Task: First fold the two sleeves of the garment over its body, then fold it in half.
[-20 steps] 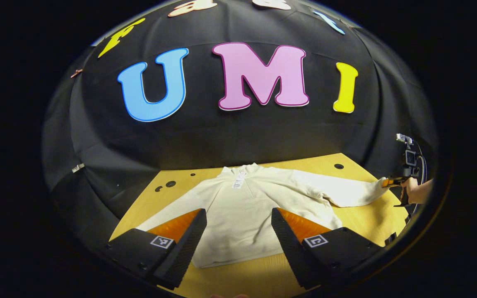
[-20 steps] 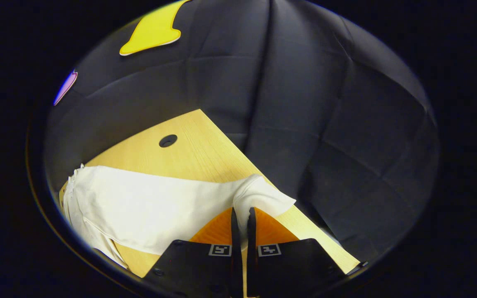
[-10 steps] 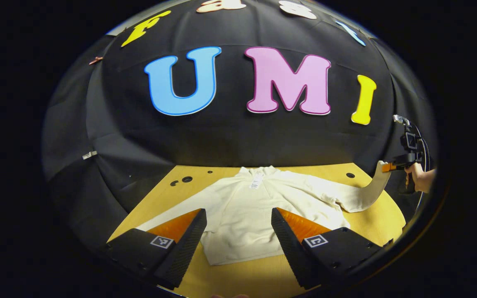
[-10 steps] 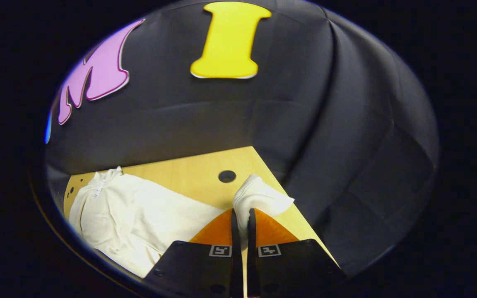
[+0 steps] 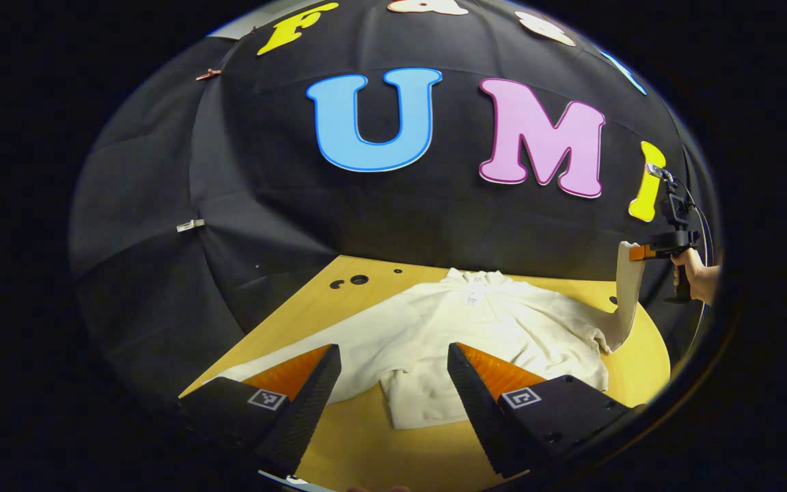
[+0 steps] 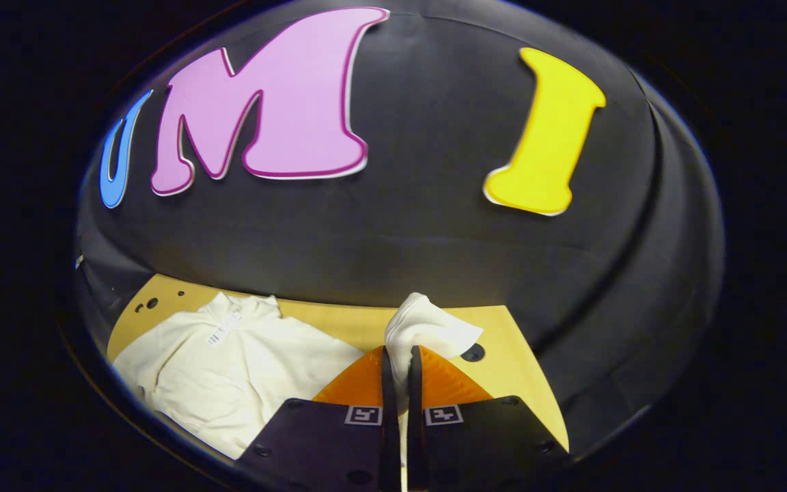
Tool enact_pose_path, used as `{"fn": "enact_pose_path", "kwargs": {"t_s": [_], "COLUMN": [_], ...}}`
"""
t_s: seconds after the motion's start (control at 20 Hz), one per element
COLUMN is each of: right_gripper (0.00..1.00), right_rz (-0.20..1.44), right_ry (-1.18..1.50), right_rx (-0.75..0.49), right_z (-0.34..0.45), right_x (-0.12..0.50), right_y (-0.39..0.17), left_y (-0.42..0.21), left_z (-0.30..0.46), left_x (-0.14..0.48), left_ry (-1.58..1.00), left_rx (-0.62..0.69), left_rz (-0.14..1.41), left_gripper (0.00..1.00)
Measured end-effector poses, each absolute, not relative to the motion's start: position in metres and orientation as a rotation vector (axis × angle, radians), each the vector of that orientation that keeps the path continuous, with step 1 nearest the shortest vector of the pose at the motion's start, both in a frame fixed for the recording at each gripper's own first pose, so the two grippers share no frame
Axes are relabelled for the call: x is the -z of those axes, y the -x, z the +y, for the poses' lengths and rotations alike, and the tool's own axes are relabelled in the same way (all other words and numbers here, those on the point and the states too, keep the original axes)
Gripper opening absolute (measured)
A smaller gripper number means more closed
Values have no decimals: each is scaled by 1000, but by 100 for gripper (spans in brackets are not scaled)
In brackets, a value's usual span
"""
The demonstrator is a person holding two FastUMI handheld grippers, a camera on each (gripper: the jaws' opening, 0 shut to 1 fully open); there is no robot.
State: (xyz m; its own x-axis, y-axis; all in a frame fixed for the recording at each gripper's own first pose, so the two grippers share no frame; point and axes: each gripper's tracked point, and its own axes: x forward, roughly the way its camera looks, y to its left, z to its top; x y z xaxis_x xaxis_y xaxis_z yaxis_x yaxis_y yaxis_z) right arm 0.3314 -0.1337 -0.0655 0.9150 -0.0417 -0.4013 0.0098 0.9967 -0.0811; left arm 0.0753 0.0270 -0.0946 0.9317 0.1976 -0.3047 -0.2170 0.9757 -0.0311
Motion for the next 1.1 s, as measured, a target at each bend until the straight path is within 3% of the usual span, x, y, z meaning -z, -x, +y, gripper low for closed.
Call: {"fn": "enact_pose_path", "kwargs": {"t_s": [0.7, 1.1], "right_gripper": [7, 8], "right_rz": [449, 541], "right_ry": [98, 178], "right_rx": [-315, -463], "right_z": [161, 306], "right_x": [109, 195], "right_y": [-384, -377], "left_y": [-45, -45], "left_z": [108, 135], "left_x": [119, 137], "left_ry": [107, 108], "left_rx": [-360, -409], "left_rz": [351, 384], "left_gripper": [99, 99]}}
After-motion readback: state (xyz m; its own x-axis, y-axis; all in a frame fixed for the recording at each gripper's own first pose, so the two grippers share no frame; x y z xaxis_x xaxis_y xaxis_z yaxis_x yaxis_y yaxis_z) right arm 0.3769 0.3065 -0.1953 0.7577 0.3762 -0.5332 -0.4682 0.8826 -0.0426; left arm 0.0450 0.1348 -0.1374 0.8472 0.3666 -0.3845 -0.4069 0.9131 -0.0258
